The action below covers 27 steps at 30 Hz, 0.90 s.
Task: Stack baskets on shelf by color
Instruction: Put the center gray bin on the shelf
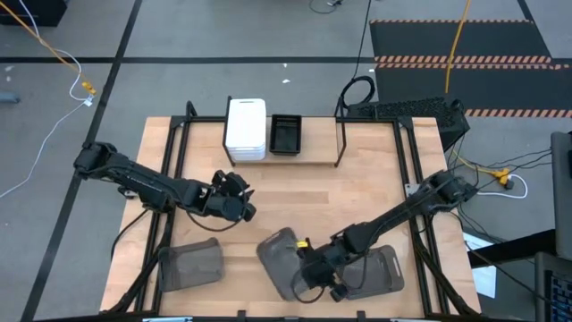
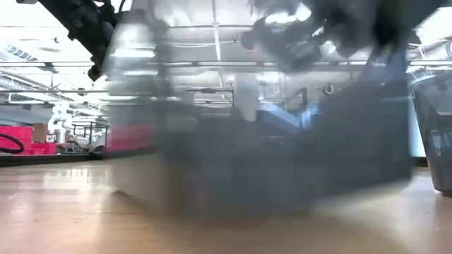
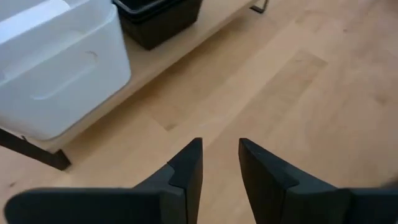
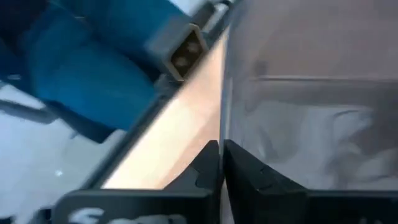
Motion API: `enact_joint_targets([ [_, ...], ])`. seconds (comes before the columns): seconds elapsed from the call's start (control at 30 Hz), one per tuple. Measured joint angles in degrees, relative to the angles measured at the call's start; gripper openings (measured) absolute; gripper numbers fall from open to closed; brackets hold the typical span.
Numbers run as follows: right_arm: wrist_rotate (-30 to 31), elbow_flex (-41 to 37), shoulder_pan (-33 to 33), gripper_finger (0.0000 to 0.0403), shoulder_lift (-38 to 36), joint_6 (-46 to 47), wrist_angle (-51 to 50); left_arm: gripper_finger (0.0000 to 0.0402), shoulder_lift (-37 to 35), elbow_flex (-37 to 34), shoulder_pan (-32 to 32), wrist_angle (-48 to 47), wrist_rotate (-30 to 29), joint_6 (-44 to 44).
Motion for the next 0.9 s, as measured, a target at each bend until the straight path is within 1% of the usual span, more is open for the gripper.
enact_joint_targets([
  [0.07, -0.8, 0.0, -0.5, 0.0012, -4.0, 0.1, -1.9, 0.0108, 0.0, 0.0, -0.7, 0.1, 0.0, 0.0],
  [0.17, -0.3, 0.0, -2.4, 0.0004, -12.2, -1.9, -7.2, 0.0108, -0.9, 0.0, -1.4, -0.1, -0.1, 0.7],
  [0.2, 1.8, 0.0, -3.1, 0.0004, -15.2, -2.6, -8.9, 0.0108, -1.3, 0.0, -1.5, -0.1, -0.1, 1.1],
  [0.27, 8.4, 0.0, -4.8, 0.0004, -21.2, -5.0, -12.5, 0.0108, -2.2, 0.0, -2.0, -1.0, -0.1, 2.2],
  [0.4, 22.1, 0.1, -9.8, 0.0003, -32.1, -12.7, -21.0, 0.0108, -4.3, 0.0, -2.3, -0.7, -0.1, 4.0],
  [0.43, 24.5, 0.1, -11.6, 0.0002, -34.0, -14.6, -22.2, 0.0108, -4.6, 0.0, -2.3, -0.3, -0.1, 4.5],
  [0.5, 26.2, 0.1, -15.9, 0.0002, -36.8, -19.0, -23.8, 0.0108, -5.3, 0.0, -2.3, -0.3, -0.6, 5.0],
  [0.57, 26.4, 0.1, -20.5, 0.0002, -38.1, -23.0, -24.6, 0.0108, -5.9, 0.0, -2.2, -0.2, -2.1, 5.2],
  [0.63, 26.5, 0.1, -25.2, 0.0001, -37.9, -24.6, -24.0, 0.0108, -6.2, 0.0, -2.1, -0.1, -3.5, 5.6],
  [0.8, 26.7, 0.0, -35.7, 0.0001, -33.5, -28.7, -24.0, 0.0108, -6.3, 0.0, -1.3, 1.5, -4.6, 8.1],
  [0.9, 26.3, 0.0, -40.6, 0.0001, -30.7, -31.5, -24.9, 0.0108, -6.3, 0.0, -1.2, 2.1, -4.6, 9.3],
])
